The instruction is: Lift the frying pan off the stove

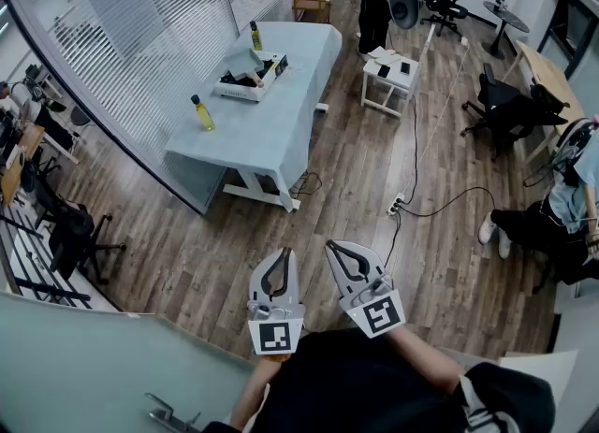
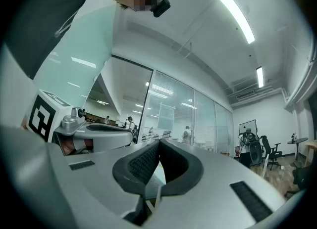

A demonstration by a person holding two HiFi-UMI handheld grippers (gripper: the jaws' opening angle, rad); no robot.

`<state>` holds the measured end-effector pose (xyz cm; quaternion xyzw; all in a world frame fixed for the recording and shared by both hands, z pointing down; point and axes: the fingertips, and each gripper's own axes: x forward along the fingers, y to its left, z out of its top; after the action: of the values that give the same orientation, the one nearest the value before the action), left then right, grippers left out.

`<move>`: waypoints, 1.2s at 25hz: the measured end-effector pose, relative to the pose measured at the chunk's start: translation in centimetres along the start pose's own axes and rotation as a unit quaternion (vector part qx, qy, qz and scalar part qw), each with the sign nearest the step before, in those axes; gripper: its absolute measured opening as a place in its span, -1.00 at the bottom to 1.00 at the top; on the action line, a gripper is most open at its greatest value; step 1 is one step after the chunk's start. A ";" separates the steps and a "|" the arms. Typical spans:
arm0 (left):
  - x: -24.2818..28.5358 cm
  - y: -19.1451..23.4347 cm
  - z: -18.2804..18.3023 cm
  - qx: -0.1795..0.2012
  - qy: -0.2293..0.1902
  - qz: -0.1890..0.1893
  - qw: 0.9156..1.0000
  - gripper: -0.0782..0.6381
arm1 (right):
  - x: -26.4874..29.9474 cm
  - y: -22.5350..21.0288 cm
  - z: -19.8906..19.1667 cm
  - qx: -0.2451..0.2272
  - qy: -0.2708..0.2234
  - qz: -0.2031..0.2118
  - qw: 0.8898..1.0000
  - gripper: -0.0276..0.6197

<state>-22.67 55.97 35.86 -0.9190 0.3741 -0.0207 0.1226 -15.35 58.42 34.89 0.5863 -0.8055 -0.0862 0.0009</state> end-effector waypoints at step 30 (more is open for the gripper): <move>18.6 -1.3 -1.0 -0.027 -0.008 0.062 0.998 -0.72 | 7.0 -18.1 -5.6 0.011 0.031 0.051 0.998 -0.91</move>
<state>-8.57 43.81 36.15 -0.8973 0.4296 0.0045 0.1017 0.15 45.61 37.19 0.5467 -0.8349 -0.0591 0.0234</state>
